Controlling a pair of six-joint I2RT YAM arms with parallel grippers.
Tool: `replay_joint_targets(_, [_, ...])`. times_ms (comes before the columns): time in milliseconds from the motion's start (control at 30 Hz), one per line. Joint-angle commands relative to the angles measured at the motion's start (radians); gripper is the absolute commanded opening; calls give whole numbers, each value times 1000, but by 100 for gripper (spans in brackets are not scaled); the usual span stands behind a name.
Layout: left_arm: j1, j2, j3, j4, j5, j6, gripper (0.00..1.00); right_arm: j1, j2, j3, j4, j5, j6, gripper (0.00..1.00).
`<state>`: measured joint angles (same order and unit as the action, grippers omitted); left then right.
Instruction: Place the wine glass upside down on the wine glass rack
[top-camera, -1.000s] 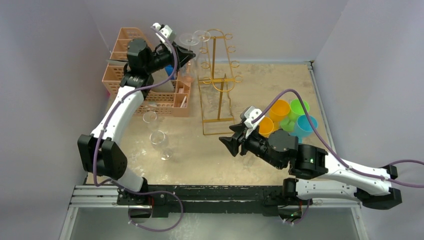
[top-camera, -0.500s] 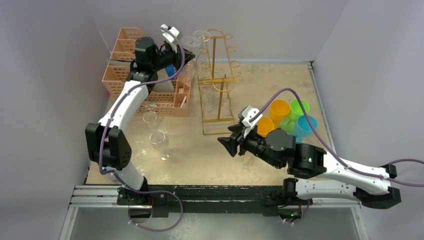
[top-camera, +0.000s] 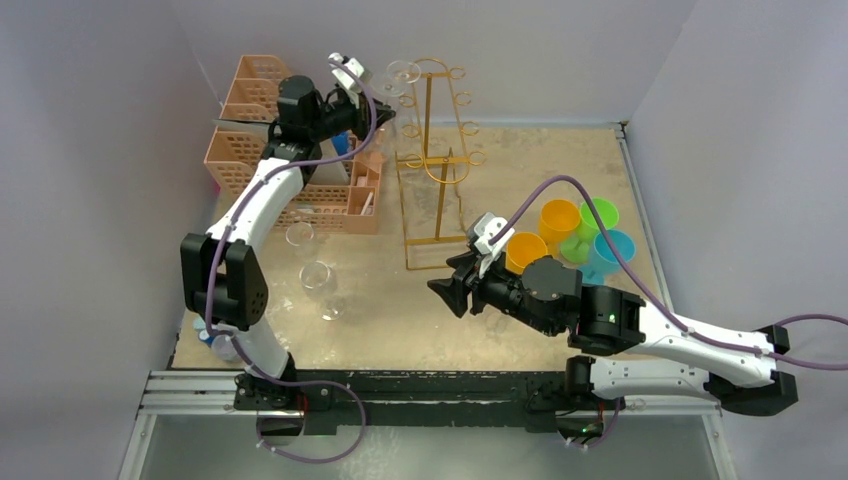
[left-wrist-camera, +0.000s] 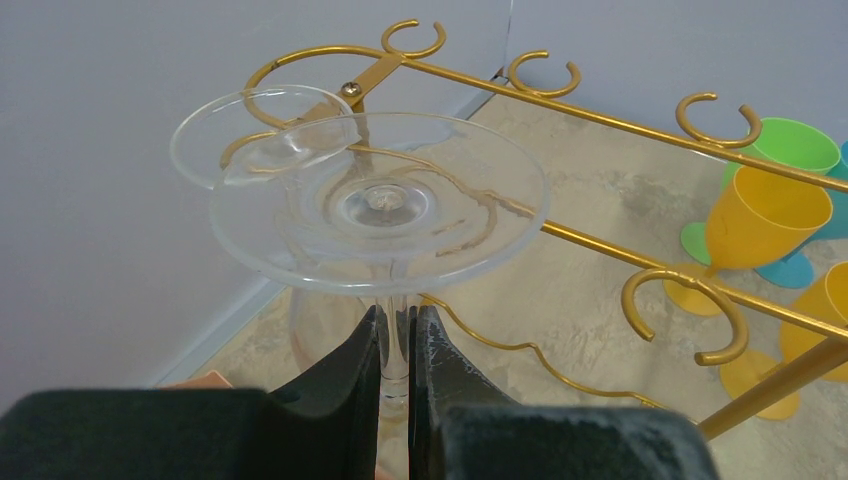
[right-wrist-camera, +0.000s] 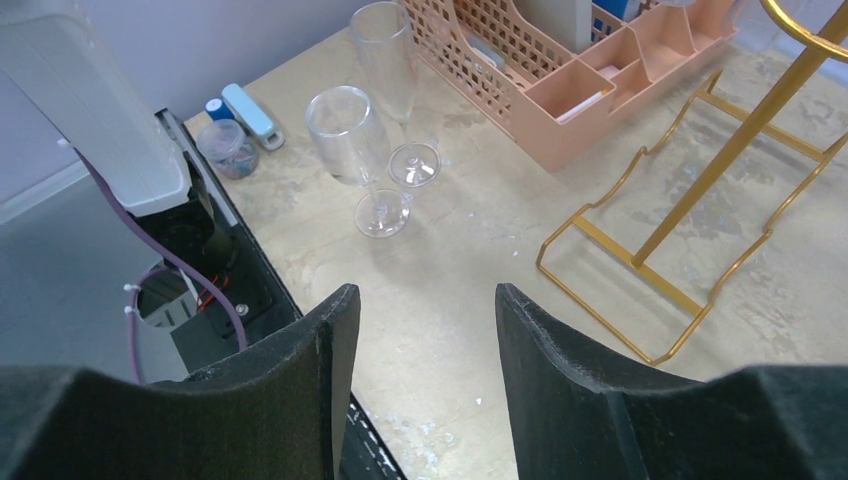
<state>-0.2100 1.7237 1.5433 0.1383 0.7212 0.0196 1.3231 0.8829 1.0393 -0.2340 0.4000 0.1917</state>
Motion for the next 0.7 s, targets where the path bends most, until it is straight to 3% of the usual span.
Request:
replay_joint_targets(0, [0, 20, 51, 99, 51, -2, 0, 2, -14, 37, 33, -21, 18, 55])
replay_joint_targets(667, [-2, 87, 95, 86, 185, -12, 0, 2, -12, 39, 22, -16, 48, 54])
